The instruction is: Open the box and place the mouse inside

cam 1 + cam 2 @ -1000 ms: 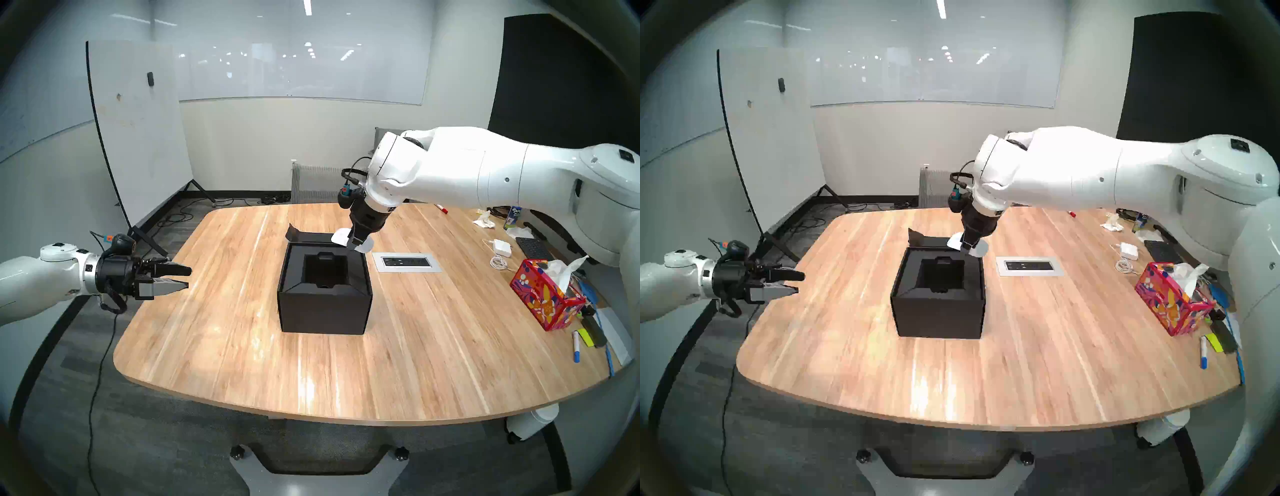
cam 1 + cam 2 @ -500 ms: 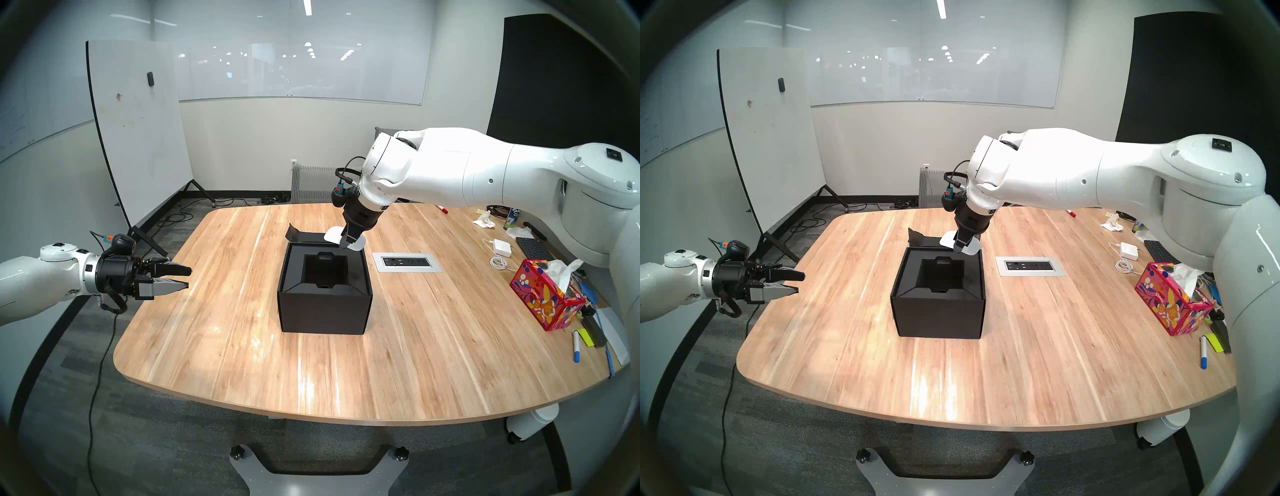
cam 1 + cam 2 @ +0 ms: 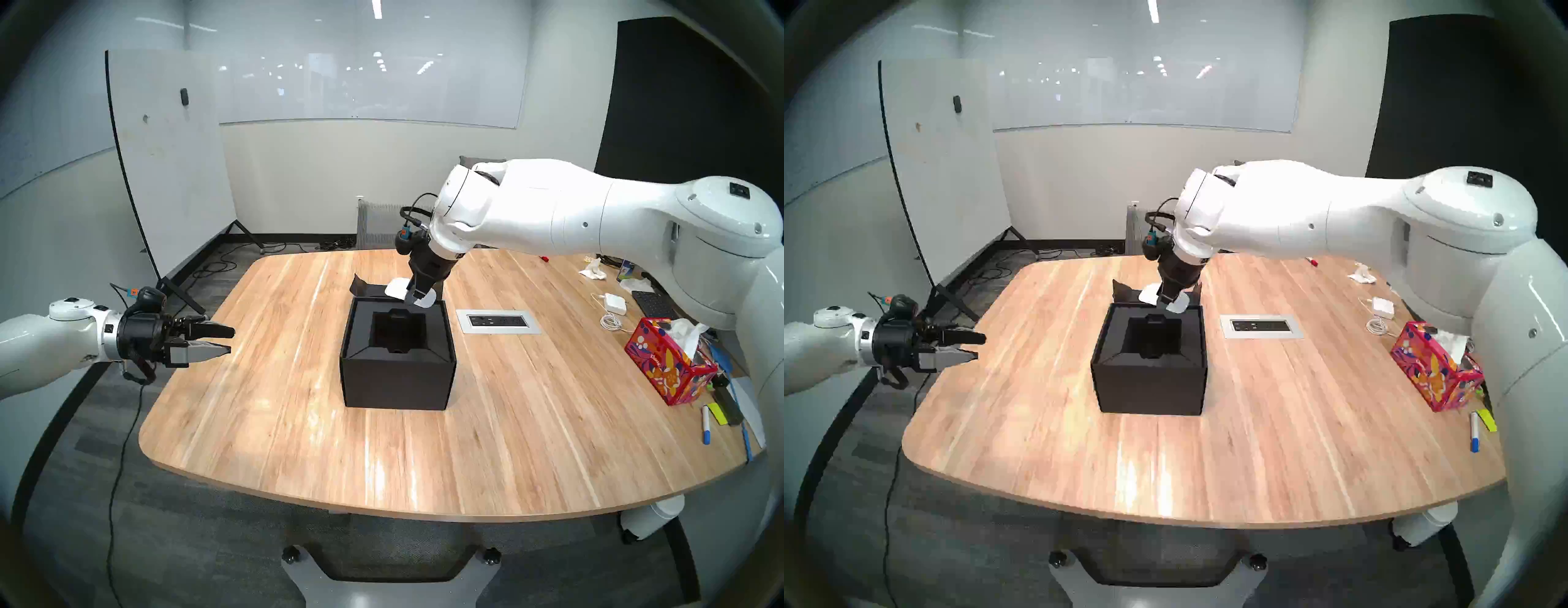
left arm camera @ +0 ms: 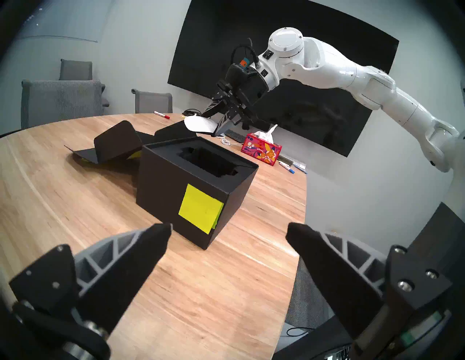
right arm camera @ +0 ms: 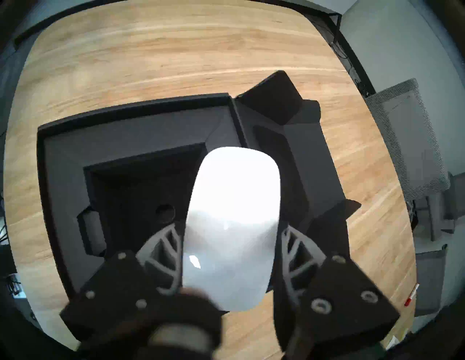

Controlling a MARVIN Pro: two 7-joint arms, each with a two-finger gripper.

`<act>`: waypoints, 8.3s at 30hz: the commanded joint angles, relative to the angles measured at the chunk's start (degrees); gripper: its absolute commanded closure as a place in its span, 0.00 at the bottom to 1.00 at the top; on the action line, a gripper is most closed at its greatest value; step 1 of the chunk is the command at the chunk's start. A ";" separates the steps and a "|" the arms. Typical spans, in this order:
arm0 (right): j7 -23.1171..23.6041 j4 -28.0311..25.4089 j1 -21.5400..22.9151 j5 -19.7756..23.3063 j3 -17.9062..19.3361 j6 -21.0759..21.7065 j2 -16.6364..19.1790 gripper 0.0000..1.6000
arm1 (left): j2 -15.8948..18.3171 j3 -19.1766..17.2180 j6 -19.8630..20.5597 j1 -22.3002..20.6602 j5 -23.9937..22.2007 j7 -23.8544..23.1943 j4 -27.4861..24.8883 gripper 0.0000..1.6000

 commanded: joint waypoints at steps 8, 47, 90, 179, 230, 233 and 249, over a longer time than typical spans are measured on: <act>-2.64 -2.43 0.65 1.47 2.10 1.22 0.91 1.00 | -0.14 -0.65 0.05 -0.66 -0.47 0.00 -0.14 0.00; -3.81 -1.93 -2.42 3.41 2.62 -2.04 2.43 1.00 | -0.14 -0.65 0.06 -0.66 -0.47 0.00 -0.14 0.00; 4.07 9.22 -7.47 2.27 2.74 -8.38 -1.92 1.00 | -0.14 -0.65 0.06 -0.65 -0.48 0.01 -0.14 0.00; -33.01 -38.53 0.34 14.41 10.55 17.77 23.82 0.02 | -0.14 -0.64 0.04 -0.66 -0.45 0.00 -0.13 0.00; -73.60 -73.98 -4.73 25.82 4.59 12.22 52.62 0.00 | -0.15 -0.62 0.02 -0.66 -0.41 -0.01 -0.12 0.00; -74.77 -74.86 -4.71 25.53 3.57 11.50 53.64 0.00 | -0.15 -0.62 0.02 -0.66 -0.40 -0.01 -0.12 0.00; -75.42 -79.45 -4.14 16.42 -3.03 4.58 62.11 0.00 | -0.14 -0.63 0.03 -0.67 -0.43 0.00 -0.13 0.00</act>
